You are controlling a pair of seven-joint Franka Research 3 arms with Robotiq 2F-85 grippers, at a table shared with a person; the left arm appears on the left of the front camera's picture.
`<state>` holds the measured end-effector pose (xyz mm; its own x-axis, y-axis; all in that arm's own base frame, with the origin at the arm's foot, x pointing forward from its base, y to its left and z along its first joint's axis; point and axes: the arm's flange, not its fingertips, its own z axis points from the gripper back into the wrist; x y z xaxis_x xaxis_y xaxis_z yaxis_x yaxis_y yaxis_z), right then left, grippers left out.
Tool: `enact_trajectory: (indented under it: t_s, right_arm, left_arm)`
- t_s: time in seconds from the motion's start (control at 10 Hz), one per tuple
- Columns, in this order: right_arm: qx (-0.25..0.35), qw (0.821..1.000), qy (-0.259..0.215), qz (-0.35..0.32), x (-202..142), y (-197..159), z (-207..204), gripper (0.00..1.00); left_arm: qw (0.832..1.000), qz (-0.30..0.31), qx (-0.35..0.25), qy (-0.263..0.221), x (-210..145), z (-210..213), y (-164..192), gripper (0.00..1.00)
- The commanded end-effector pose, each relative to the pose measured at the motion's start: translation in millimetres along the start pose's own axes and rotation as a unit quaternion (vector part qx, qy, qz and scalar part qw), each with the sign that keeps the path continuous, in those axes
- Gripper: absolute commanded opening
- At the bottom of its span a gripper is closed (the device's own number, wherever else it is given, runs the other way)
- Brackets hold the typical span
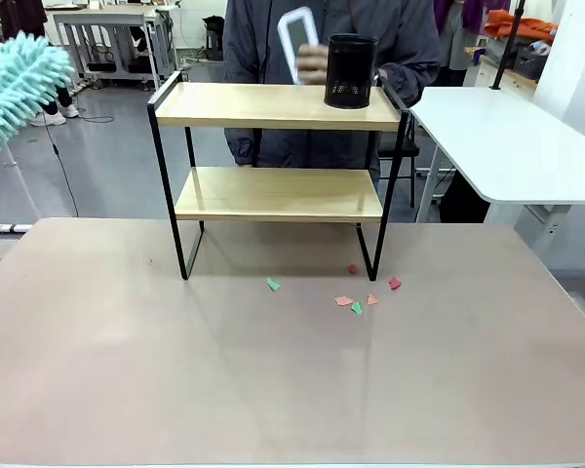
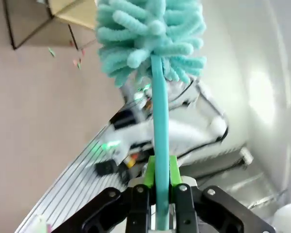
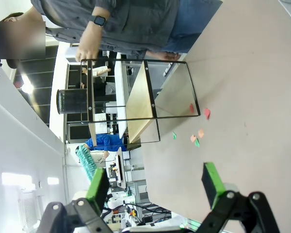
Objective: Clean the shelf.
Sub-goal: Clean the remaining tier of the Shelf with the Duster once objects are removed, then hand the Duster back to the human.
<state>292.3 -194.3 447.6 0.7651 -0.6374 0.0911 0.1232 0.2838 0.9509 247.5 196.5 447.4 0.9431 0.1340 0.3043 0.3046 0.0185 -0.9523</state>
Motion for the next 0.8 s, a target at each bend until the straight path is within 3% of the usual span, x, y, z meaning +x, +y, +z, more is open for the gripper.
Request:
enact_trajectory:
  t_s: [0.0, 0.1, 0.2, 0.7]
  right_arm:
    - [0.016, 1.0, -0.007, 0.012, 2.5, 0.4, -2.1, 1.0]
    - [0.016, 1.0, -0.007, 0.012, 2.5, 0.4, -2.1, 1.0]
    - [0.016, 1.0, -0.007, 0.012, 2.5, 0.4, -2.1, 1.0]
    - [0.016, 1.0, -0.007, 0.012, 2.5, 0.4, -2.1, 1.0]
  left_arm:
    - [0.993, 0.102, -0.04, -0.054, 39.8, 1.1, 25.6, 0.12]
    - [0.984, 0.171, -0.052, -0.027, 48.3, 6.5, 39.0, 0.12]
    - [0.998, 0.055, -0.02, -0.028, 12.4, 3.8, 27.6, 0.12]
    - [0.998, 0.055, -0.02, -0.028, 12.4, 3.8, 27.6, 0.12]
